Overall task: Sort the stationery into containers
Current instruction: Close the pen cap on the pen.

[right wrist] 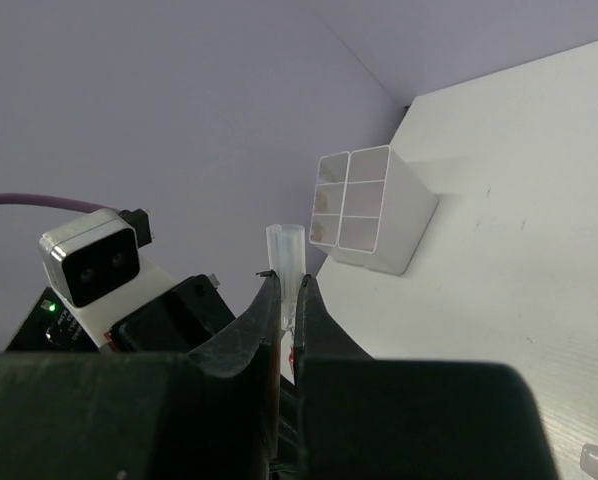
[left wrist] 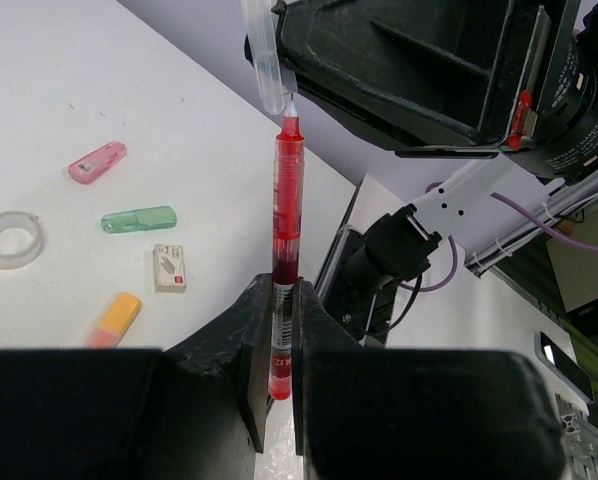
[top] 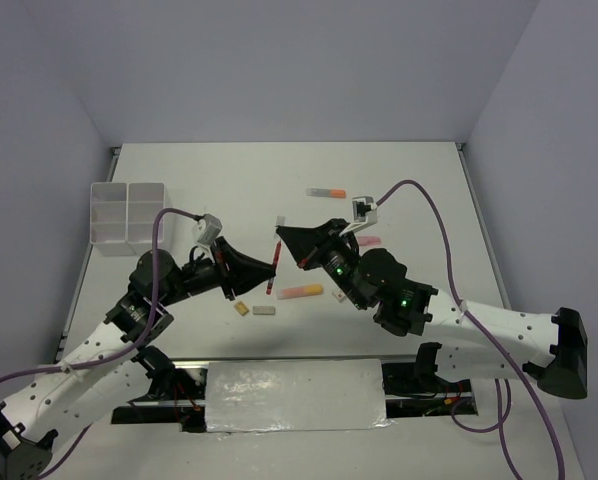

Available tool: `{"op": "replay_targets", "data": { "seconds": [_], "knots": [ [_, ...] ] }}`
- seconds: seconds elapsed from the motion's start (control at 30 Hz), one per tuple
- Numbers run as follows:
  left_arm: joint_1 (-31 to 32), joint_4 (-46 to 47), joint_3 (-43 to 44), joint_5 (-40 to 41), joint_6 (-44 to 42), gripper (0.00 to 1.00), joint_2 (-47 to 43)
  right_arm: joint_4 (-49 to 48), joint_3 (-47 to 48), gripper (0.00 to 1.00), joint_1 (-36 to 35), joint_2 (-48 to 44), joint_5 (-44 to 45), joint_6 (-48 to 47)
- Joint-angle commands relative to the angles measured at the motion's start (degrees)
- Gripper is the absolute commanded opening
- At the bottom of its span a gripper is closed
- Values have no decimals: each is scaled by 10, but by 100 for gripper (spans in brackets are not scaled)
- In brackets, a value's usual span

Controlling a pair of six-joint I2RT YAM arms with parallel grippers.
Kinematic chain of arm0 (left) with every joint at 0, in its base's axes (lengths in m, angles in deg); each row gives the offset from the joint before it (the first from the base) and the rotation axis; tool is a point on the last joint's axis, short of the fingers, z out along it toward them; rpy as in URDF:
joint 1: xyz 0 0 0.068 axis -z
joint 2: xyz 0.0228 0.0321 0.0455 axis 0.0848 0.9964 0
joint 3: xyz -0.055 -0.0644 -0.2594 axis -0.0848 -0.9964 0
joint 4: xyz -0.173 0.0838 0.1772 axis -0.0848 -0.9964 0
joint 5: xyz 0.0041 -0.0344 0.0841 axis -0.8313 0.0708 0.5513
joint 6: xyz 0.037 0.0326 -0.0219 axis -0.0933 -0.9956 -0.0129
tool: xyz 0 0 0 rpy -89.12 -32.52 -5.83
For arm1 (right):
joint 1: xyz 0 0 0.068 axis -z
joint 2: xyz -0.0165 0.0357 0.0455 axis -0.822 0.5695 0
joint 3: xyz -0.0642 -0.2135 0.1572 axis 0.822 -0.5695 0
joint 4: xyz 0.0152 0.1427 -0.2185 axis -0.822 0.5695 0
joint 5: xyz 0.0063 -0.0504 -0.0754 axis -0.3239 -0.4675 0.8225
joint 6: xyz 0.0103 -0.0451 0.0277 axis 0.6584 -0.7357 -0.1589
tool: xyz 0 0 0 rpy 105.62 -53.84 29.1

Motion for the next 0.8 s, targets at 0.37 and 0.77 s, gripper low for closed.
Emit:
{"op": "replay_targets", "data": {
  "seconds": [0.37,0.77],
  "knots": [
    [2,11,22,16,-20,0,-11,-16,-1,0,-6,-21,17,-17],
    [2,13,28,16,-18,0,-13,-24,-7,0,-8,-3,15,-17]
  ]
}}
